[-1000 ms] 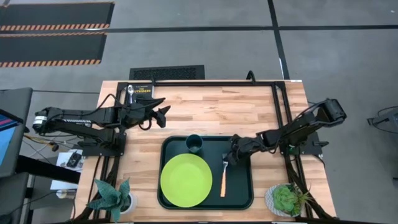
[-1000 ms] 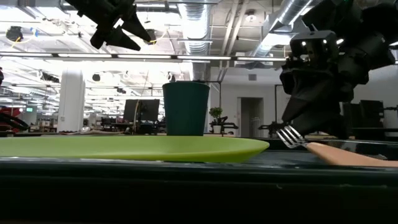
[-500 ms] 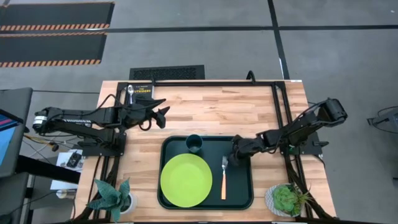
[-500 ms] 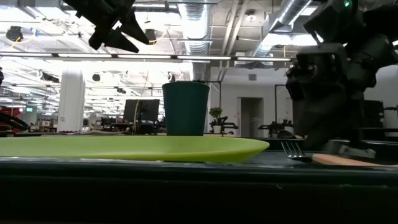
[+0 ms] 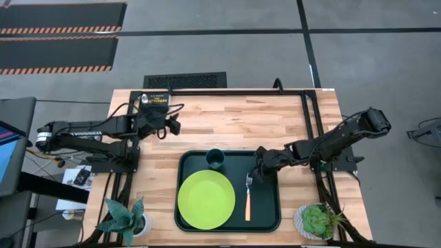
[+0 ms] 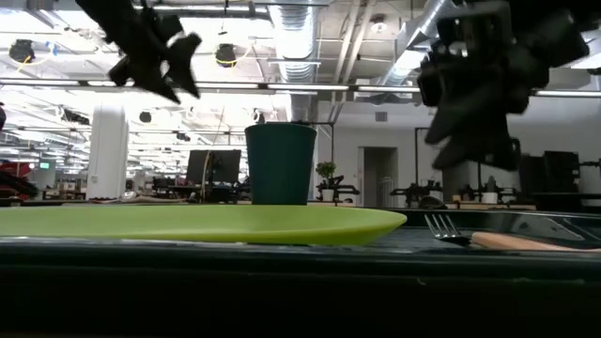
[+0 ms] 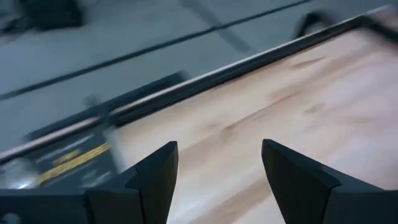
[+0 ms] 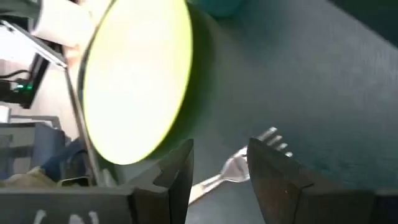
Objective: Pick and place plate/cup/fork/spoon on tray
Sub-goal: Put the orange spoon to the right of the light orange fork on the green serving tray
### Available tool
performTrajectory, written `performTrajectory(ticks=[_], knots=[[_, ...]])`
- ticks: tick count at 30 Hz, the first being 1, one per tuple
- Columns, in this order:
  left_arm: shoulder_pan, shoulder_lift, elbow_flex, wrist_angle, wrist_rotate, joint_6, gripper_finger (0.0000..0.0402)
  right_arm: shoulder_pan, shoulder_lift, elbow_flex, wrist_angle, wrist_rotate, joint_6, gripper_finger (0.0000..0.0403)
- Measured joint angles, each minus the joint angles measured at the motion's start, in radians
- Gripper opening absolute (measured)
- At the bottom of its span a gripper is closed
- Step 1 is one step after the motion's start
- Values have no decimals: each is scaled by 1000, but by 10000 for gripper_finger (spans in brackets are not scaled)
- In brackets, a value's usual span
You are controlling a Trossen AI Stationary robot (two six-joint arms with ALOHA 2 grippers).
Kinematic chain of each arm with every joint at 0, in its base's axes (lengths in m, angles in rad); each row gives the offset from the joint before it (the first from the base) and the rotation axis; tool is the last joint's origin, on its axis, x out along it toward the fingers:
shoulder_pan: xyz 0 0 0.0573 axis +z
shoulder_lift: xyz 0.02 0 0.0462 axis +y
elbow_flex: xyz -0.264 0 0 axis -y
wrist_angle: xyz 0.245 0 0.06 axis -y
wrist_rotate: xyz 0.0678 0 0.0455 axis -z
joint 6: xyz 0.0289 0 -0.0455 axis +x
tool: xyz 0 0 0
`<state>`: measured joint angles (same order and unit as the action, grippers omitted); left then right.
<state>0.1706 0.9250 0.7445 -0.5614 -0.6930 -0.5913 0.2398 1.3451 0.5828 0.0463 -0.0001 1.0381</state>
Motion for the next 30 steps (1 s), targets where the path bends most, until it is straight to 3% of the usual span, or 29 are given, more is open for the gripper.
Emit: performTrajectory(ticks=[6, 14, 21, 30], knots=[[210, 69, 1, -163, 22, -72, 223, 0, -50, 70, -48, 18, -29, 175], [468, 248, 0, -175, 37, -84, 223, 0, -85, 129, -56, 55, -96, 175], [542, 410, -47, -181, -8, -255, 223, 7, -84, 144, -57, 55, -105, 175], [627, 508, -170, 6, 27, -389, 223, 31, -84, 144, -55, 55, -108, 175]])
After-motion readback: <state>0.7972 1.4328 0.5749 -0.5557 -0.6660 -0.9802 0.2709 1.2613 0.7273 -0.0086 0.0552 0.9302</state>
